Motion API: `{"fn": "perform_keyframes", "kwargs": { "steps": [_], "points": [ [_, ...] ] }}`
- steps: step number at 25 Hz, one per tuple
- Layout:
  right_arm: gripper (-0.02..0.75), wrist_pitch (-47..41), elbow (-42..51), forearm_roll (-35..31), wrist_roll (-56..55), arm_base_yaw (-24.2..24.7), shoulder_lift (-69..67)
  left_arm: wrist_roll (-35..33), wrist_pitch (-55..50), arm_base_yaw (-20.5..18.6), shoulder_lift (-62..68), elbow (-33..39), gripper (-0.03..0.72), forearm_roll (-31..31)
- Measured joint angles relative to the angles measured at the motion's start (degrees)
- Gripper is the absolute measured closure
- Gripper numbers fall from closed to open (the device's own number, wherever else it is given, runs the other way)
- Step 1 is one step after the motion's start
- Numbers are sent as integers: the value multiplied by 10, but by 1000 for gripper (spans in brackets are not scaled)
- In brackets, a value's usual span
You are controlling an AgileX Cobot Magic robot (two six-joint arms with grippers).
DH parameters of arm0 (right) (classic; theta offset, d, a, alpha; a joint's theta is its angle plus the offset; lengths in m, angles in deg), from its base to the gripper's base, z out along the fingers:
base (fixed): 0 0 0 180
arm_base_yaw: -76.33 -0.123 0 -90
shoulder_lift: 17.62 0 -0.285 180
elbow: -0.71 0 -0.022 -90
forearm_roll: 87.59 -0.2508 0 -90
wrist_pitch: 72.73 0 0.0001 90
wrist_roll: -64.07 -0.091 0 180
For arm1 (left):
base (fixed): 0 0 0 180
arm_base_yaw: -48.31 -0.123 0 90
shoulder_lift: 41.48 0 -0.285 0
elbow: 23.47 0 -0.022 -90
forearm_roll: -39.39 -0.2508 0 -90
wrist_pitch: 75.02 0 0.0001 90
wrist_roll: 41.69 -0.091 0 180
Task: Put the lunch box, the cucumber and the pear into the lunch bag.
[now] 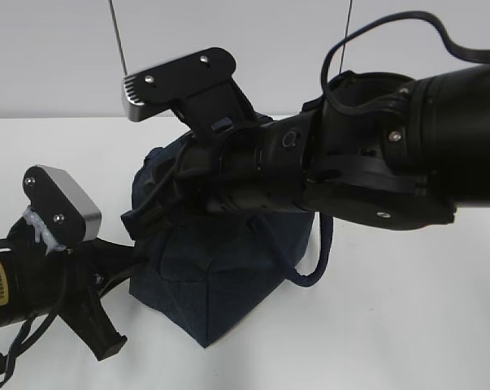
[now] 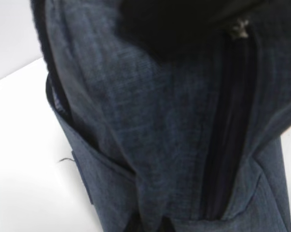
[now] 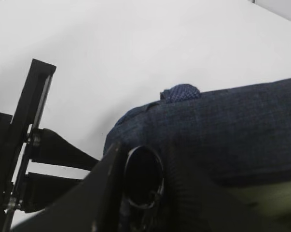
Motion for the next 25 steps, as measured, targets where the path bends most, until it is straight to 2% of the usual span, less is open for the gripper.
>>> {"fn": "perform_keyframes", "kwargs": {
  "steps": [3, 6, 9, 25],
  "points": [
    [527, 1, 0, 0, 0, 0, 0, 0, 0, 0, 0, 0, 685, 0],
    [665, 1, -1, 0, 0, 0, 0, 0, 0, 0, 0, 0, 685, 0],
    [734, 2, -3, 0, 0, 0, 0, 0, -2, 0, 0, 0, 685, 0],
    [738, -30, -22, 6, 0, 0, 1, 0, -10, 0, 0, 0, 685, 1]
  ]
}}
